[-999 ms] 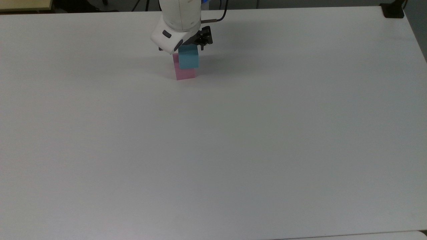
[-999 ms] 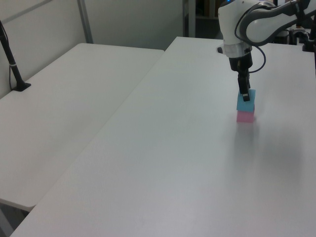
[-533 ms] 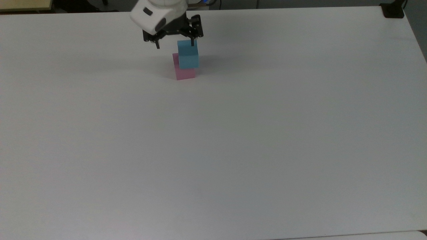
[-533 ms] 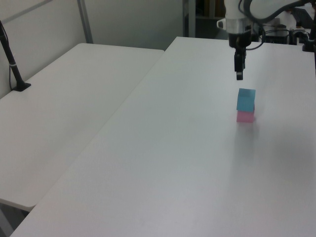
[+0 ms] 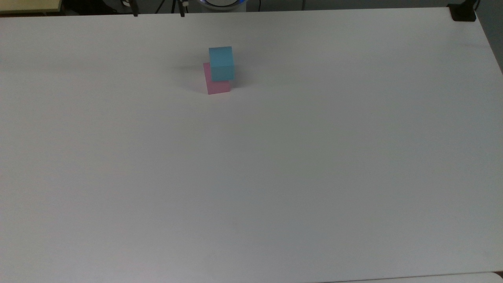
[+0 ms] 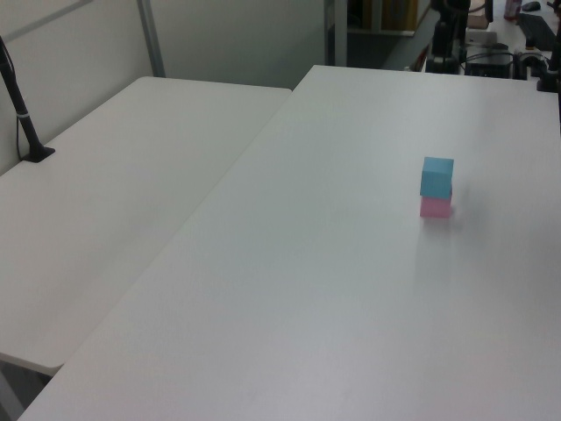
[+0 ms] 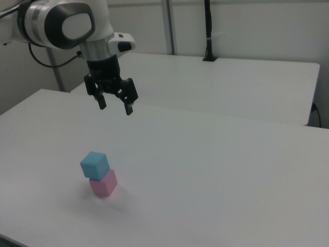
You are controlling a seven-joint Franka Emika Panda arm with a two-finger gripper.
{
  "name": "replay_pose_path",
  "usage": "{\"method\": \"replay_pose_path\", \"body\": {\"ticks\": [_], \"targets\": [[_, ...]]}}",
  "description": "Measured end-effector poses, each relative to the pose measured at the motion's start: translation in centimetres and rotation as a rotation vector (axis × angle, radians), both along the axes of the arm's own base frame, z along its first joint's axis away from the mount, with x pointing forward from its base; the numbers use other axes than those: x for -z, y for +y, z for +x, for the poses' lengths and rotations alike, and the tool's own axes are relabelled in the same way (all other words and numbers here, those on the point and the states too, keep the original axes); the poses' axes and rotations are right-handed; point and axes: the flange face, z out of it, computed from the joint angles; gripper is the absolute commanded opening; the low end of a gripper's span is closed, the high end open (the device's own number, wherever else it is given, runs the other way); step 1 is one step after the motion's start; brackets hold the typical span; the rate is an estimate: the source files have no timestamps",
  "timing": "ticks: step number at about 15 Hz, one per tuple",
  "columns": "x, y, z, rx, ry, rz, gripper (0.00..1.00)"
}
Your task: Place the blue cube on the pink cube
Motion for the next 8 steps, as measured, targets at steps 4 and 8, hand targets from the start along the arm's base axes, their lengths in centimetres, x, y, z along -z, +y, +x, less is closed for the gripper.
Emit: {"method": "replay_pose_path", "body": {"ticks": [4, 8], "targets": [[-0.2, -0.3, 1.0, 0.010, 0.014, -0.004, 1.00], [-0.6, -1.5, 2.0, 0.044, 0.004, -0.011, 1.00]]}}
